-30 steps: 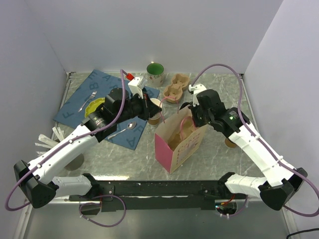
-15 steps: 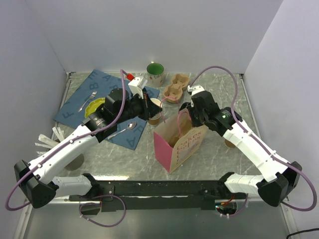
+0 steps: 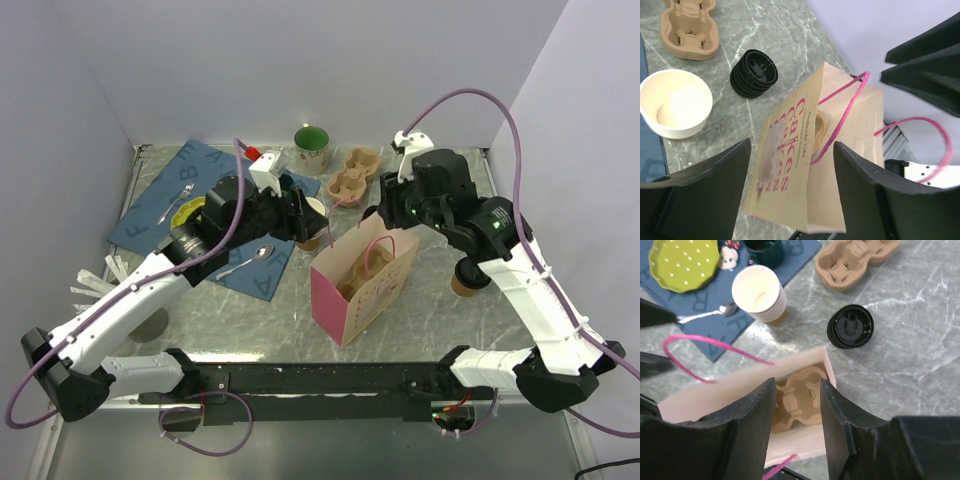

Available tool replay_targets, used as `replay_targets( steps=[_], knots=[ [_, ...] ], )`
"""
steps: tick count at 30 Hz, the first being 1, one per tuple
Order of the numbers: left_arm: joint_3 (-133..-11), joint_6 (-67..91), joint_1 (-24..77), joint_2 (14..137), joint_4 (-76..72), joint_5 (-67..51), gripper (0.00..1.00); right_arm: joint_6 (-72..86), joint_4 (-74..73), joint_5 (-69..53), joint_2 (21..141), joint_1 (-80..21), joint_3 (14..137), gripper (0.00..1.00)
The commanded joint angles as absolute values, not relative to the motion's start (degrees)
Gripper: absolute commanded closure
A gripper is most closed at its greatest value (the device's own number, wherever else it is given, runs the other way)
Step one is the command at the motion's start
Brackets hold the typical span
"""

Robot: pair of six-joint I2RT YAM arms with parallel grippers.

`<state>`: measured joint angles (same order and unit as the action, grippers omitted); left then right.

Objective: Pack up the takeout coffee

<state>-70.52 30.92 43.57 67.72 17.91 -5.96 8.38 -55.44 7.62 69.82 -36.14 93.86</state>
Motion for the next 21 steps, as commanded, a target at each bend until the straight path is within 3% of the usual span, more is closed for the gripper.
replay_targets(
  steps=[1,7,12,18,21],
  knots=[
    [-74.44,33.74,43.59,63.20,22.92,-3.52,0.27,5.11,-61.43,10.54,70.84,-36.30,94.92,0.49],
    [-72.52,38.14,43.68,59.33,31.63,-5.09,0.24,0.44,-64.60,10.03,72.86,-33.14,94.13,0.45],
    [-66.73,42.09,43.68,55.99,31.82,-9.22,0.25,0.53,-65.21,7.38,73.56,-30.06,91.68,0.47],
    [-66.61,42.19,43.77,57.39,32.69,-10.81,0.25,0.53,-63.55,3.44,71.55,-29.79,85.70,0.55],
    [-68.98,43.15,43.68,58.53,34.19,-7.66,0.25,2.54,-64.86,3.07,72.07,-29.71,86.39,0.72]
  ],
)
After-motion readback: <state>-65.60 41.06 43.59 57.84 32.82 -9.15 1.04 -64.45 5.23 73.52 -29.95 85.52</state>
